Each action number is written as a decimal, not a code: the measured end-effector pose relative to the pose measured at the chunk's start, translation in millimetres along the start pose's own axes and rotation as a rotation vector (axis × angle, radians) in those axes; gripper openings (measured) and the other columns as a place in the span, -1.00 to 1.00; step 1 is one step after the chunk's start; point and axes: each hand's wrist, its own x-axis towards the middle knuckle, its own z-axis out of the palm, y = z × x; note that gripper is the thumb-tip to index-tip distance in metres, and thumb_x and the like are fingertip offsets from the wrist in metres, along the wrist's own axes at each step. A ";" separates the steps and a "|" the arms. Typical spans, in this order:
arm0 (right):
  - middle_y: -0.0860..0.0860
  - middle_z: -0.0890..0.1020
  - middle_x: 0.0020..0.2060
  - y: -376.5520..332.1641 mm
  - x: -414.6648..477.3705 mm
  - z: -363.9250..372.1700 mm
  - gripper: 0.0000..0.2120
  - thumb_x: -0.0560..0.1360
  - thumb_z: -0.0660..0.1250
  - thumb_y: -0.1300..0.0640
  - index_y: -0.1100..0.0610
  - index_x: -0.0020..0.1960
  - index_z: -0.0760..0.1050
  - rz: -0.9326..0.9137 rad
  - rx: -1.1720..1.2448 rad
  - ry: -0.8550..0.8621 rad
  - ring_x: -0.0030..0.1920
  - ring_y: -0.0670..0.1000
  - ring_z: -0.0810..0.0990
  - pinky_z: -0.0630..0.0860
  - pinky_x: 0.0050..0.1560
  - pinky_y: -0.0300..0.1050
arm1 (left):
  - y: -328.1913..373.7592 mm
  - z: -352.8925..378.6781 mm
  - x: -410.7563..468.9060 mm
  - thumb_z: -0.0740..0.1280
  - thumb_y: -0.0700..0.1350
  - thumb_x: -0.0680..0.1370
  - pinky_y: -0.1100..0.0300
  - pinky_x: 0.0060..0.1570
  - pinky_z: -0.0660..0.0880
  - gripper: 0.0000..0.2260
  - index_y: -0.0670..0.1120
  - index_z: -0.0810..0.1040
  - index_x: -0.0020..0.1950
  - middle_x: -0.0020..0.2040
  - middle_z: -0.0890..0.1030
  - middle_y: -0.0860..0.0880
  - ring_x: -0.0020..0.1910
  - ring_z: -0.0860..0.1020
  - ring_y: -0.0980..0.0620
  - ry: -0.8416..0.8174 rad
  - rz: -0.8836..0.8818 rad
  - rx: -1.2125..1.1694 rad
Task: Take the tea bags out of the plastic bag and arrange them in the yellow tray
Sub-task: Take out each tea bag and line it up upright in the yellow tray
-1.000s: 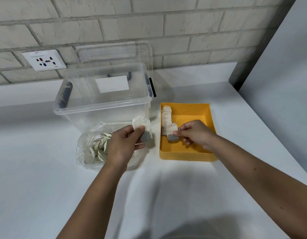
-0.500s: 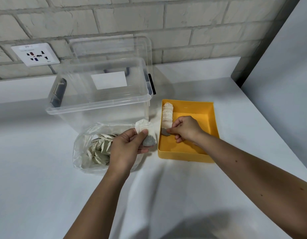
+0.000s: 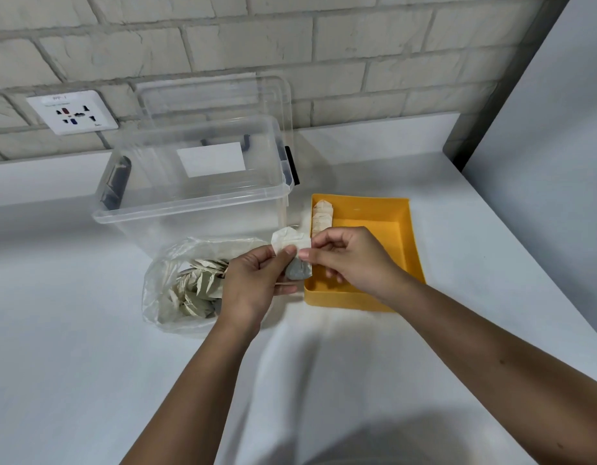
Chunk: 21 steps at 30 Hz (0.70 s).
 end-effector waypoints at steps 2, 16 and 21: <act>0.04 0.59 -0.40 0.4 -0.8 -1.8 -0.83 0.38 0.54 0.05 0.10 -0.16 0.61 -0.026 -0.019 0.042 -0.47 -0.07 0.49 0.43 -0.45 -0.18 | 1.6 3.1 -1.6 0.40 -0.12 0.57 0.22 -0.31 0.63 -0.85 -0.20 0.68 -0.04 -0.23 0.72 -0.12 -0.27 0.70 0.00 -0.007 0.010 0.006; -0.03 0.59 -0.36 46.1 -5.0 -35.8 -0.88 0.47 0.47 0.10 0.13 -0.14 0.57 0.064 0.013 0.219 -0.40 -0.06 0.51 0.49 -0.38 -0.23 | 3.8 -1.4 -3.8 0.37 -0.16 0.60 0.24 -0.30 0.62 -0.87 -0.17 0.65 -0.11 -0.23 0.72 -0.12 -0.23 0.72 -0.06 0.015 0.008 -0.007; -0.01 0.59 -0.34 52.9 -4.8 -46.4 -0.88 0.45 0.47 0.08 0.10 -0.16 0.57 0.072 -0.046 0.199 -0.37 -0.05 0.54 0.52 -0.35 -0.22 | 1.6 -1.4 -2.8 0.37 -0.16 0.59 0.24 -0.31 0.61 -0.86 -0.19 0.65 -0.09 -0.19 0.71 -0.18 -0.22 0.72 -0.07 0.018 -0.006 -0.007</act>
